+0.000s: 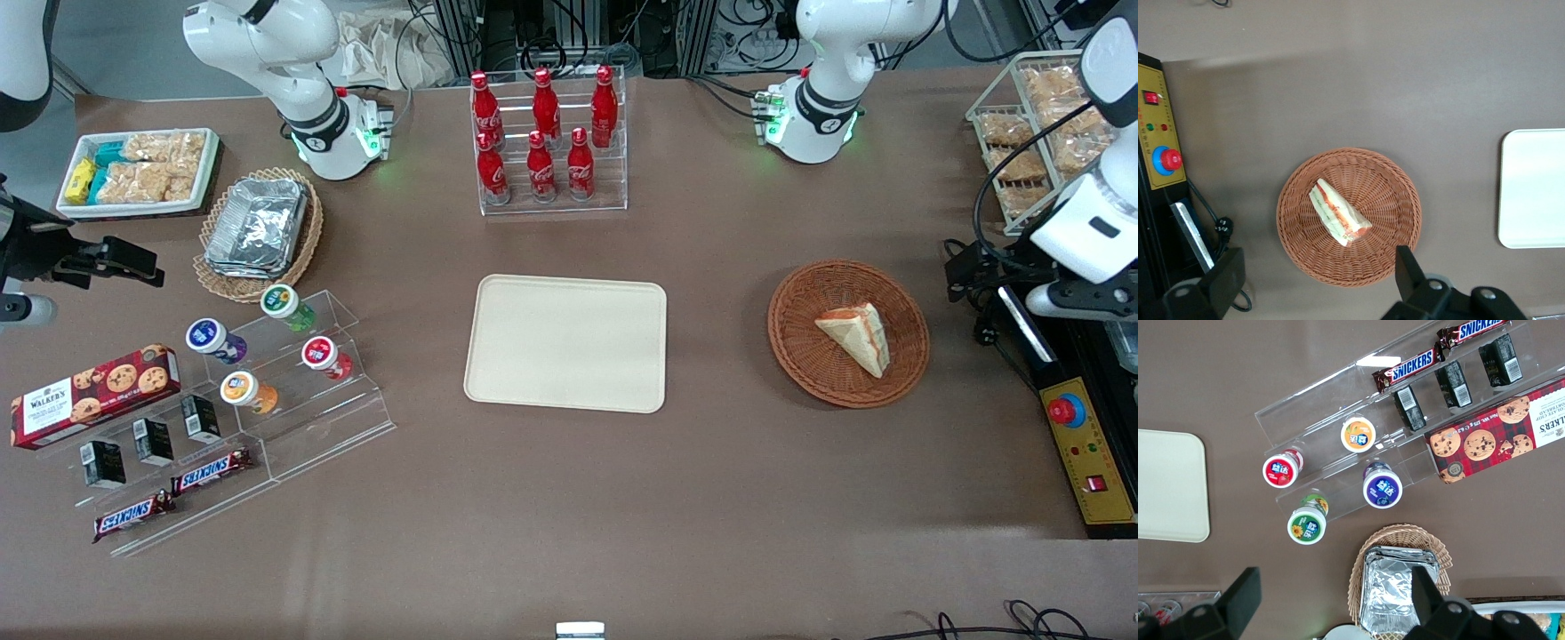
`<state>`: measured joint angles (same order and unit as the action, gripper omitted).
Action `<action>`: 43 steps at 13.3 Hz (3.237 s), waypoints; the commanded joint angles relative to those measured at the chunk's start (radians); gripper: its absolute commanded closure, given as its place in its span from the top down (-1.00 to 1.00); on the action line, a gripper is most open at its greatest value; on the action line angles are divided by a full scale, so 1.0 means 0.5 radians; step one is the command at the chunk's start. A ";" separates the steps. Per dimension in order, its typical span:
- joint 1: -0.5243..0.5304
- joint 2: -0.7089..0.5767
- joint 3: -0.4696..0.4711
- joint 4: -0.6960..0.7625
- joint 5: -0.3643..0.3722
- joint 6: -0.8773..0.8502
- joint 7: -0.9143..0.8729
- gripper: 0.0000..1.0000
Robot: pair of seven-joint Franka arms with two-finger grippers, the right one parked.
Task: Place sandwich from basket to tray
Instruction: 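Move the left gripper over the wrapped sandwich in the wicker basket, then lower the left gripper around the sandwich and close on it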
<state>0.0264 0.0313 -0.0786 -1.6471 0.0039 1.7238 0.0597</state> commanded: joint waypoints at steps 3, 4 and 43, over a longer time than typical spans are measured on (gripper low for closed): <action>-0.010 0.091 0.001 0.174 -0.032 -0.100 -0.208 1.00; -0.010 0.094 -0.002 0.159 -0.029 -0.131 -0.330 1.00; -0.007 0.072 0.087 -0.935 0.081 0.764 -1.556 -1.00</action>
<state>0.0281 0.0769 -0.0310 -2.2775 0.0253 2.3148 -0.7879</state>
